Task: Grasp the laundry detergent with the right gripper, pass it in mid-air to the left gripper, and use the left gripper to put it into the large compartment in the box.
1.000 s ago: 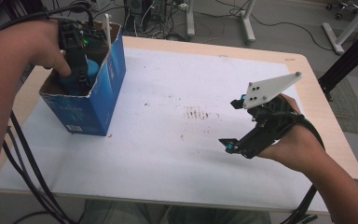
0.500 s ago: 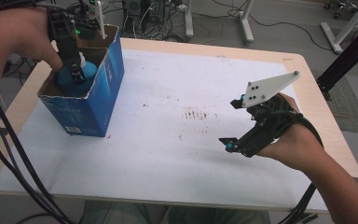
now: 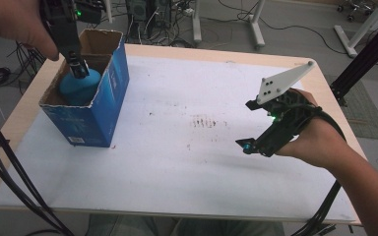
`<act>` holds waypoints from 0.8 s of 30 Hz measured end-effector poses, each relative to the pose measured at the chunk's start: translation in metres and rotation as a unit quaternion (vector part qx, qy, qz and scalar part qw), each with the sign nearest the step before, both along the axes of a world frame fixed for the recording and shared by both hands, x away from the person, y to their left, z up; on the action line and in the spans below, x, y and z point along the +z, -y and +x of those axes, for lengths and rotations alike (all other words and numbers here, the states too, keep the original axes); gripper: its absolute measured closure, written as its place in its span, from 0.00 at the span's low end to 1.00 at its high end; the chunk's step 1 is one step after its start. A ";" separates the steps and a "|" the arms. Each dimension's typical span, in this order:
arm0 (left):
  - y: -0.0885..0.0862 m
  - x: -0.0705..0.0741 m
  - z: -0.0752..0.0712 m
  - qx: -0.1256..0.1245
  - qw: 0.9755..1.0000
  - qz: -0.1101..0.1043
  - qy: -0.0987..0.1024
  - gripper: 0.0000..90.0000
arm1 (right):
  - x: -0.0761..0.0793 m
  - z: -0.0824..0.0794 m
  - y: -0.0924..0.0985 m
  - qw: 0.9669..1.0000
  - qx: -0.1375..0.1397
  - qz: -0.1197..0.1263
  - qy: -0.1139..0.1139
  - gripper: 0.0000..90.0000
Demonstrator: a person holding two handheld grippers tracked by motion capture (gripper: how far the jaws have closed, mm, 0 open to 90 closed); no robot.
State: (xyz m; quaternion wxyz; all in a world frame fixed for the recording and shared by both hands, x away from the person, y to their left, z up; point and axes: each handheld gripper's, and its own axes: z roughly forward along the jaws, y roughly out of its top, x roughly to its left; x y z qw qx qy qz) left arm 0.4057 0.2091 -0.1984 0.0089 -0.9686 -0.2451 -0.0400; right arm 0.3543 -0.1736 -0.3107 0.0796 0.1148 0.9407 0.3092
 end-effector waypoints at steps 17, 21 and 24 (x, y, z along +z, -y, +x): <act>0.058 -0.007 -0.002 -0.100 0.995 -0.019 -0.006 0.12 | 0.033 0.025 0.011 0.986 0.059 -0.155 -0.026 0.01; 0.066 -0.021 0.002 -0.107 0.994 -0.010 -0.011 0.09 | 0.029 0.032 0.020 0.980 0.058 -0.188 -0.031 0.01; 0.071 -0.030 0.005 -0.117 0.993 -0.009 -0.008 0.04 | 0.026 0.034 0.025 0.976 0.053 -0.209 -0.039 0.01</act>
